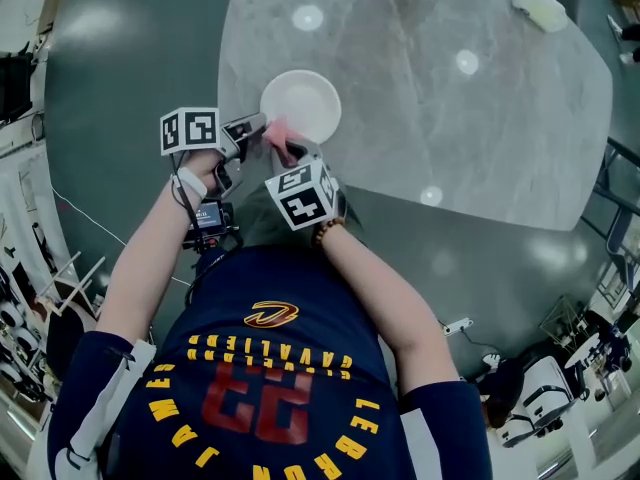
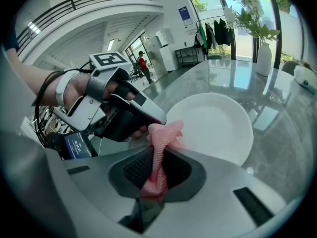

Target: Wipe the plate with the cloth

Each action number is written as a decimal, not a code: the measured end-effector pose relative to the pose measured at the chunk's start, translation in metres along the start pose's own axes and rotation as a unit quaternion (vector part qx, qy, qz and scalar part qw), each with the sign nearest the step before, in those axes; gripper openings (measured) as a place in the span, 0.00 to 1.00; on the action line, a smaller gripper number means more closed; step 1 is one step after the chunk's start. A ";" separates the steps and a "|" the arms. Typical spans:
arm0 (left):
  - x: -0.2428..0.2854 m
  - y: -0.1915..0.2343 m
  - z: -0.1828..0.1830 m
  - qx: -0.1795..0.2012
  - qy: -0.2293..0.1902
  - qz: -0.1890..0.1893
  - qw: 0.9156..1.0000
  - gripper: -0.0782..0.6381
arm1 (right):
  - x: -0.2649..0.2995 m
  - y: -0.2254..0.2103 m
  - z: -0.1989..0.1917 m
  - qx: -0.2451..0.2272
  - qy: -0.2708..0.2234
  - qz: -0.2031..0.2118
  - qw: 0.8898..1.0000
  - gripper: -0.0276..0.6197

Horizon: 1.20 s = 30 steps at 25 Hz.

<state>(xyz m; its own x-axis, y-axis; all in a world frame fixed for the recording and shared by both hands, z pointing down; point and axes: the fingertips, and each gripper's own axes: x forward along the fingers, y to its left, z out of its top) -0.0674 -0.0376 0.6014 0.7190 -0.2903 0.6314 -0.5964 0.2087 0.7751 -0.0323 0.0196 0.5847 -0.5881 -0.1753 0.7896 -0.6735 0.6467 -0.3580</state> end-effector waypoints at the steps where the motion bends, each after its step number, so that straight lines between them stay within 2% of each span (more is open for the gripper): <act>1: 0.000 0.000 0.000 0.001 0.001 0.000 1.000 0.15 | -0.001 -0.002 -0.001 0.000 0.001 0.000 1.000 0.11; 6: 0.001 0.002 0.000 0.005 0.007 0.002 1.000 0.15 | -0.014 -0.024 -0.010 0.011 0.008 -0.018 1.000 0.11; 13: 0.002 0.007 -0.002 0.006 0.015 0.008 1.000 0.15 | -0.033 -0.065 -0.014 0.056 -0.010 -0.056 0.997 0.11; 19: 0.001 0.007 -0.002 0.008 0.016 0.011 1.000 0.15 | -0.052 -0.112 -0.015 0.107 -0.026 -0.104 0.988 0.11; 24: -0.001 -0.001 0.002 0.008 0.001 -0.003 1.000 0.15 | -0.067 -0.131 -0.014 0.151 -0.046 -0.116 0.981 0.11; 30: -0.014 -0.011 0.003 0.008 -0.020 -0.009 1.000 0.23 | -0.104 -0.140 -0.002 0.174 -0.089 -0.134 0.971 0.11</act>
<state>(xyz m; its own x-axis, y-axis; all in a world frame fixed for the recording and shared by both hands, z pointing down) -0.0723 -0.0388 0.5835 0.7148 -0.3319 0.6155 -0.5895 0.1876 0.7857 0.1235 -0.0513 0.5537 -0.4173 -0.4494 0.7899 -0.9059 0.2751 -0.3221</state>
